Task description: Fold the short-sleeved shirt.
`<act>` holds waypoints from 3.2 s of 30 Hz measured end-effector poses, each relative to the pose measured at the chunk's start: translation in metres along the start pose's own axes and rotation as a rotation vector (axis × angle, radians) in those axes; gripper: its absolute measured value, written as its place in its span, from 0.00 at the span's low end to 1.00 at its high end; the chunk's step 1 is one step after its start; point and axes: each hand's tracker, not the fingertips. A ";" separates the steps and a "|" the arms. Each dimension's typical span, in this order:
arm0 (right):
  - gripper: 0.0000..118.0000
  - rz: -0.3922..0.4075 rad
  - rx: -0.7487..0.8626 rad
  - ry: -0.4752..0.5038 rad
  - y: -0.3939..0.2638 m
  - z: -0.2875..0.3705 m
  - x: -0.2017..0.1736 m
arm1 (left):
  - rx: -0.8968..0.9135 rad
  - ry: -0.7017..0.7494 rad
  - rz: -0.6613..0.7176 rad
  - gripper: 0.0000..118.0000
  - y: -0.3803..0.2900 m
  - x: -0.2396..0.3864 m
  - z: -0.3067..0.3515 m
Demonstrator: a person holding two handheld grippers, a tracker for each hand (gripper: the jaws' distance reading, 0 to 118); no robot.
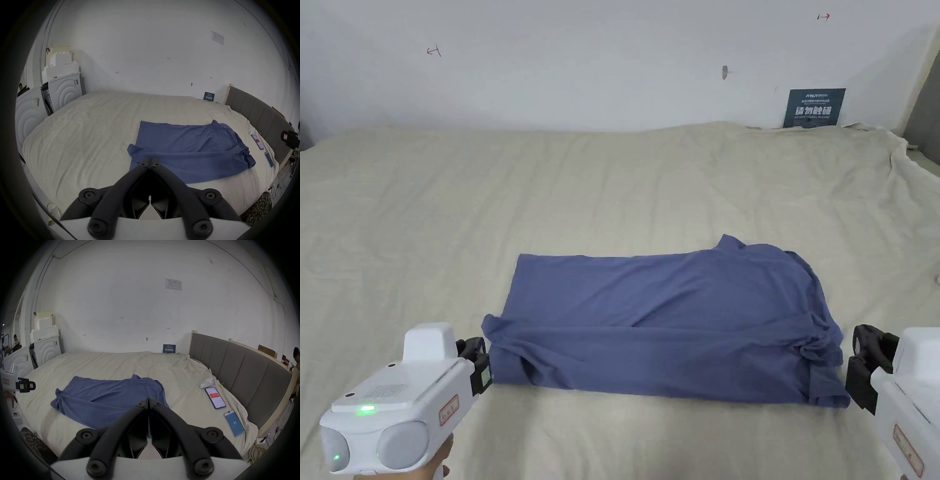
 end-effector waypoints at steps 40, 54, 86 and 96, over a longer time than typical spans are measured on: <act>0.00 -0.145 -0.238 -0.005 -0.024 -0.096 0.025 | -0.553 0.016 0.011 0.05 -0.001 -0.026 -0.177; 0.71 -0.145 -0.616 -0.011 -0.084 -0.205 0.035 | -0.432 -0.059 0.027 0.04 0.033 -0.035 -0.137; 0.09 -0.333 -0.615 0.055 -0.154 -0.065 0.052 | -0.508 0.049 0.093 0.04 -0.099 -0.077 -0.051; 0.67 -0.221 -0.604 0.009 -0.126 -0.049 0.039 | -0.483 0.102 0.070 0.70 -0.086 -0.062 -0.039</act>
